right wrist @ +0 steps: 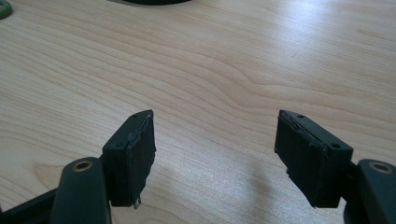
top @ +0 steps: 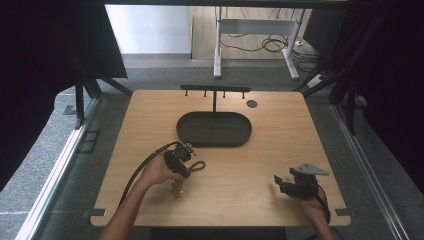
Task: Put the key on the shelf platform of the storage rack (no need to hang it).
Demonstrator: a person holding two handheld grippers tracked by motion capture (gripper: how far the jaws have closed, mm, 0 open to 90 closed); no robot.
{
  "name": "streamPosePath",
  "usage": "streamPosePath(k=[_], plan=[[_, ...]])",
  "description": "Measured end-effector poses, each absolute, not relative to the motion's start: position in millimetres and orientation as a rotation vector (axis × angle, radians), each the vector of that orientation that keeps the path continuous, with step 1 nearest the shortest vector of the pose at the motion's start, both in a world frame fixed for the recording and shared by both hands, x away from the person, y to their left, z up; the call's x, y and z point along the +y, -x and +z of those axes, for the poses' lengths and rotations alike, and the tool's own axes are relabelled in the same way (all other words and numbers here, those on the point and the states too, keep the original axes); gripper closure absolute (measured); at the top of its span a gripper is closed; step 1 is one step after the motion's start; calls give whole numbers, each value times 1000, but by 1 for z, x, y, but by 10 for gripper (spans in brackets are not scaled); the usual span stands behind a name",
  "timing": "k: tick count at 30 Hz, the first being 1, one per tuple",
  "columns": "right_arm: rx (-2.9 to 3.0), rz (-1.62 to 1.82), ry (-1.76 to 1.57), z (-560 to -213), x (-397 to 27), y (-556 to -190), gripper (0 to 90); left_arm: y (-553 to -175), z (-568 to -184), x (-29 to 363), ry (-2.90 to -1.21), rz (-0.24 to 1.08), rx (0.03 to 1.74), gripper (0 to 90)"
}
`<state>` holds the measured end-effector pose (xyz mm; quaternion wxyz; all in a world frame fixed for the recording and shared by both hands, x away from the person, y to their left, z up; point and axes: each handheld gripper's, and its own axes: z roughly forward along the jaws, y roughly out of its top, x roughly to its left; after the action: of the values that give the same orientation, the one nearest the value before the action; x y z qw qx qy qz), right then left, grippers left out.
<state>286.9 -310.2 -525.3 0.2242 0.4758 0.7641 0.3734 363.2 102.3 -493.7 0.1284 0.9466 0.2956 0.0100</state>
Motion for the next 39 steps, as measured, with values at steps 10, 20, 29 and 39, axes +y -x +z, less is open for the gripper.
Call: streamPosePath(k=[10, 20, 29, 39], plan=[[2109, 1028, -1314, -525, -311, -287, 298, -365, -496, 102, -2768, 40, 885, 637], [2111, 1025, -1309, -526, -310, -287, 298, -365, -502, 104, -2774, 28, 892, 655], [2105, 1025, -1314, -526, -311, -287, 299, -364, -498, 107, -2745, 8, 876, 666], [2108, 1022, -1312, -526, -310, -287, 299, -359, -474, 122, -2598, -71, 851, 667]])
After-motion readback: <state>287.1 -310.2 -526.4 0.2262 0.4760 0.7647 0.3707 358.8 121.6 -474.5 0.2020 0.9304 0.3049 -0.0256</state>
